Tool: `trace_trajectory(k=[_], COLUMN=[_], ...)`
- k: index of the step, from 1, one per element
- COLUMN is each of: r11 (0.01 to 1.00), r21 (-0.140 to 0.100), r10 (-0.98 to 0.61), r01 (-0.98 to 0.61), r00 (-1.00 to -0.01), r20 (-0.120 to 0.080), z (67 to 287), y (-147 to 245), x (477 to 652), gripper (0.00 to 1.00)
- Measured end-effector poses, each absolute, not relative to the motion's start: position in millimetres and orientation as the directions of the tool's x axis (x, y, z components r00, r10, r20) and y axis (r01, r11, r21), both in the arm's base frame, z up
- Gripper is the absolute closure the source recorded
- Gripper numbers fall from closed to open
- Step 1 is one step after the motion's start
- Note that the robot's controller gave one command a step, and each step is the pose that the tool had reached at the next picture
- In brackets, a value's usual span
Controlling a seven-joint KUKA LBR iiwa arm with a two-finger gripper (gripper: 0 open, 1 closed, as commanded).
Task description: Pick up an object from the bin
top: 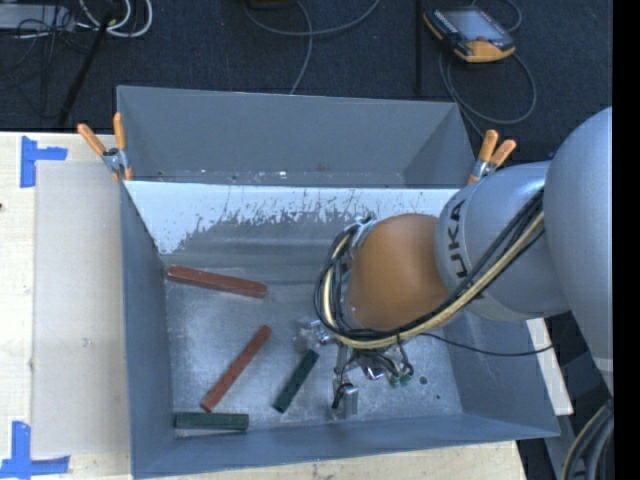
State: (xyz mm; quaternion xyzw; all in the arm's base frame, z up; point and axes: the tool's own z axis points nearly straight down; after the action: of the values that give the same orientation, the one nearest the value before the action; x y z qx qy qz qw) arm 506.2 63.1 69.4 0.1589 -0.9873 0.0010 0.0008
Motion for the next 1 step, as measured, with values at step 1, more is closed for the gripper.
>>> trace_trajectory(k=[1], r11=[0.950], r21=[0.001], r10=[-0.312], r01=[-0.312], r00=[-0.950], r20=[0.002], z=[69.5], y=[64.7], x=[505.9], gripper=[1.00])
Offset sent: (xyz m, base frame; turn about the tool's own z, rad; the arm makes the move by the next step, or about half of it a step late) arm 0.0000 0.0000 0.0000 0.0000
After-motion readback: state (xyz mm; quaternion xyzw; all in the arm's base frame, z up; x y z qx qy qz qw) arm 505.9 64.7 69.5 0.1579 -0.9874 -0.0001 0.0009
